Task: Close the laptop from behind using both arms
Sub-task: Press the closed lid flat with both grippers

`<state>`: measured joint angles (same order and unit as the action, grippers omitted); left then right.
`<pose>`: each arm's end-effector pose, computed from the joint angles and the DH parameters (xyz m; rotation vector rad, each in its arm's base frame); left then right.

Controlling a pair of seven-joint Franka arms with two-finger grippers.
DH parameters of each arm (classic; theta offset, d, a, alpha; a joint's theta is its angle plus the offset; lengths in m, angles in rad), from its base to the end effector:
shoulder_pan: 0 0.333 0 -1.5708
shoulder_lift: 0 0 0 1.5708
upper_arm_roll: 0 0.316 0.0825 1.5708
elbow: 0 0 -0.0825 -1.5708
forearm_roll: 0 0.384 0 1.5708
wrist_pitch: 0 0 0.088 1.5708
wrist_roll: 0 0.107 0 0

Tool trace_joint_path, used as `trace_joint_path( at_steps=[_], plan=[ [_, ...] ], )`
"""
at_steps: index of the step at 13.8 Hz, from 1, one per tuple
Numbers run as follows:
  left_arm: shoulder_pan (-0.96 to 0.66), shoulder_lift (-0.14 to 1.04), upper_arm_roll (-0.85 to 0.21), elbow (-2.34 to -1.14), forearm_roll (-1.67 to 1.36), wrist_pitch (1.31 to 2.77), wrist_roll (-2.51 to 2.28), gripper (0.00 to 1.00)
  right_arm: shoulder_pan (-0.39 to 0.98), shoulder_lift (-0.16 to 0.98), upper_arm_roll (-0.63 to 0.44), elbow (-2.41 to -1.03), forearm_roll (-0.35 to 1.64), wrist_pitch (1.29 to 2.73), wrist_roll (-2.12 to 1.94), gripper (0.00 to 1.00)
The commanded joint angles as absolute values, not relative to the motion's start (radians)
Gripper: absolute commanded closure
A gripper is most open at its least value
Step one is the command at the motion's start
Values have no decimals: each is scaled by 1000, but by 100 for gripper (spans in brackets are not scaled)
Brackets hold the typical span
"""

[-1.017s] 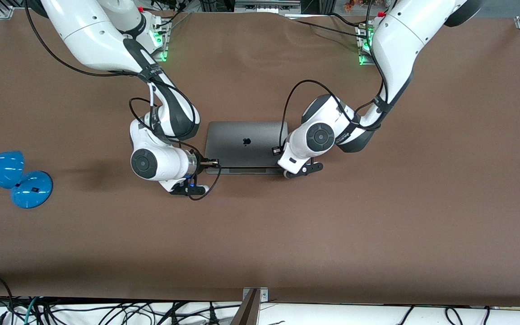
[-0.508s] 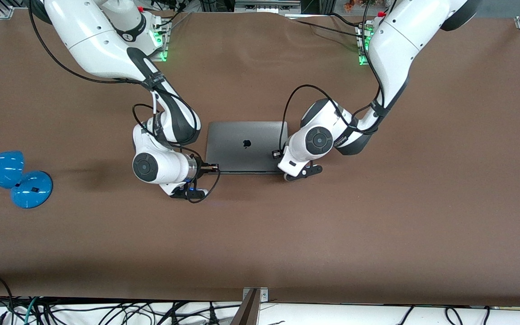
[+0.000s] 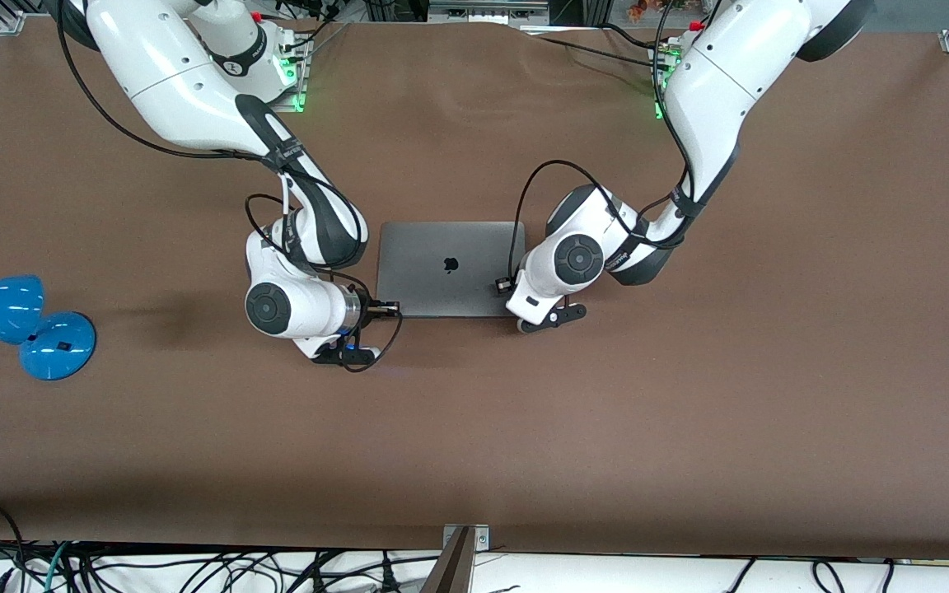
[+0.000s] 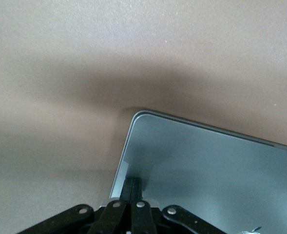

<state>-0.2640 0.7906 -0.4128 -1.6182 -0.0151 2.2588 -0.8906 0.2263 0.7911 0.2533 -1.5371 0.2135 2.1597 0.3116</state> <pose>0.5506 -0.4004 0.1837 2.9213 0.4752 -0.4168 0.6204 0.3049 0.1881 -2.8478 0.0356 0.3961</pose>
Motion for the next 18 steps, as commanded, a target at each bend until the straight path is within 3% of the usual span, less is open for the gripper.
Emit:
trace_joint_path(
  at_steps=[1, 4, 5, 6, 7, 8, 9, 10, 14, 18],
  plan=[
    [-279, 813, -402, -1589, 18, 2267, -897, 100, 242, 819, 247, -1509, 204, 2178, 310, 95],
    [-278, 813, -402, -1589, 18, 2267, -897, 99, 247, 827, 247, -1509, 204, 2184, 310, 95],
    [-278, 813, -402, -1589, 17, 2267, -899, 36, 247, 827, 247, -1508, 204, 2184, 308, 95],
    [-278, 811, -402, -1589, 20, 2267, -896, 0, 247, 825, 247, -1505, 206, 2184, 307, 93],
    [-278, 811, -402, -1589, 28, 2267, -897, 0, 247, 819, 247, -1503, 209, 2183, 313, 86],
    [-278, 811, -402, -1589, 38, 2267, -897, 0, 247, 810, 247, -1503, 212, 2181, 311, 58],
    [-278, 811, -402, -1589, 40, 2267, -897, 0, 247, 790, 247, -1503, 204, 2181, 307, 23],
    [-278, 810, -402, -1589, 40, 2267, -897, 0, 245, 758, 239, -1512, 199, 2175, 301, 0],
    [-276, 810, -402, -1589, 40, 2267, -897, 0, 242, 588, 204, -1610, 199, 2113, 256, 0],
    [-258, 787, -403, -1589, 41, 2261, -897, 0, 229, 395, 144, -1648, 192, 1923, 264, 0]
  ],
)
